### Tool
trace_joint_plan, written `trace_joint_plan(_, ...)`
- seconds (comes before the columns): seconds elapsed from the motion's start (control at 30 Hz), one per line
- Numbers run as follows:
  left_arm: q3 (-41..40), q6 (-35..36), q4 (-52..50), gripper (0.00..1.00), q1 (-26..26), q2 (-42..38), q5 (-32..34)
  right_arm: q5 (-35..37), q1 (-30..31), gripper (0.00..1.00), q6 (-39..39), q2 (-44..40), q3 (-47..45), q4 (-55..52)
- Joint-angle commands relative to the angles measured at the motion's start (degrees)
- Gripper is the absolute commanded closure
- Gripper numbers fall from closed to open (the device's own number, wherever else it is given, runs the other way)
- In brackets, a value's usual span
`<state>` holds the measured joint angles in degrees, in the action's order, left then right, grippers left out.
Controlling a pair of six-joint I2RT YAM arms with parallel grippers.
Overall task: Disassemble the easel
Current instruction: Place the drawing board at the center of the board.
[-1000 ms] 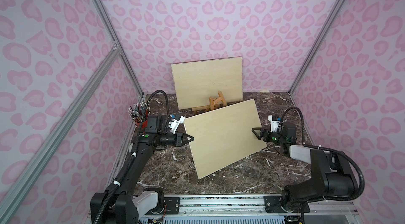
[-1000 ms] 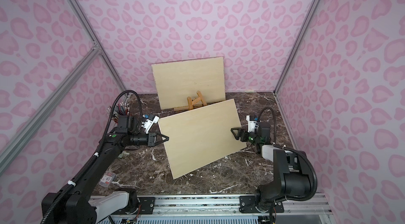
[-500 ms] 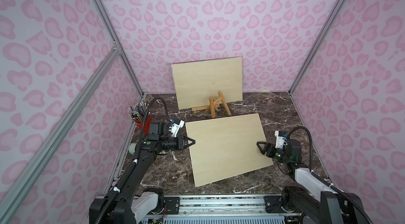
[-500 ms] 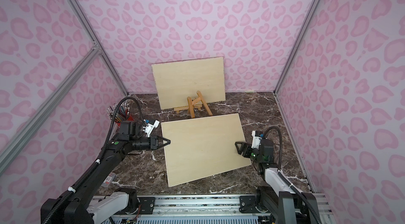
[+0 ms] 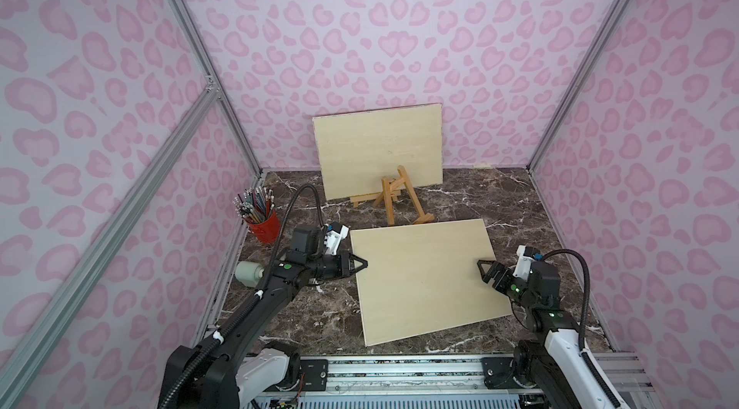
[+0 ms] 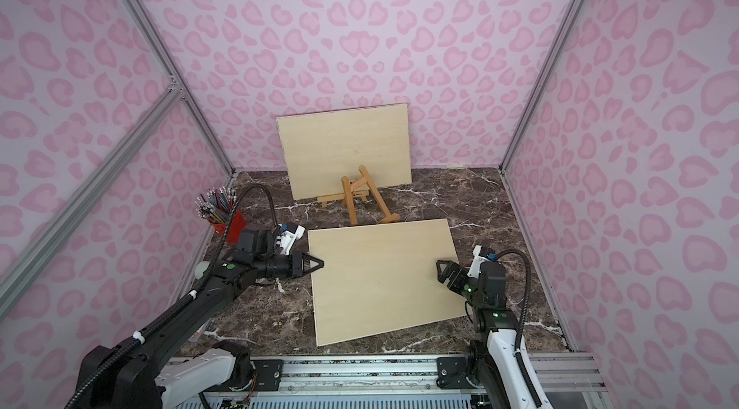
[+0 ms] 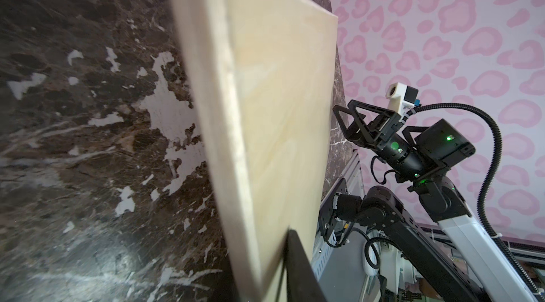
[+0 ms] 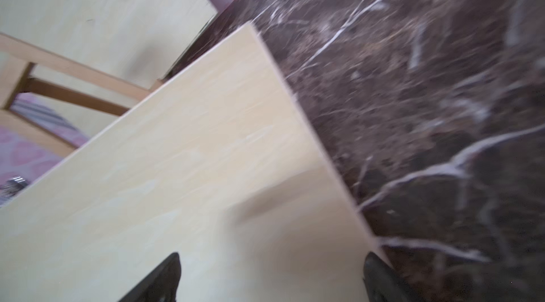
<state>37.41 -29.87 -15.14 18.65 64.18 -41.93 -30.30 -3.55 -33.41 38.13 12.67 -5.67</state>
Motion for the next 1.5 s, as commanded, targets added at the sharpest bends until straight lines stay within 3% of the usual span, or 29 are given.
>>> trace_joint_plan(0.0, -0.23, 4.92, 2.87, 0.98, 1.83, 1.61, 15.50, -4.72, -0.15, 0.02, -1.95, 0.04, 1.14, -2.83)
trace_joint_plan(0.4, -0.17, -1.62, 14.33, 0.98, 13.85, 10.98, 25.12, -8.37, 2.21, 0.02, 1.74, 7.00, 7.42, 0.47)
trace_joint_plan(0.83, 8.96, -4.37, 20.85, 0.98, 23.39, 27.46, 30.06, -9.07, 2.32, 0.02, 1.51, 7.27, 7.05, 2.54)
trace_joint_plan(1.17, 13.62, -4.19, 20.76, 0.98, 25.41, 34.86, 30.21, -9.18, -2.37, 0.02, 4.60, 6.81, 7.38, 0.86)
trace_joint_plan(1.47, 15.64, -4.19, 19.88, 0.98, 25.64, 37.40, 30.21, -0.63, -4.36, 0.02, 11.38, 24.13, 21.12, 6.21)
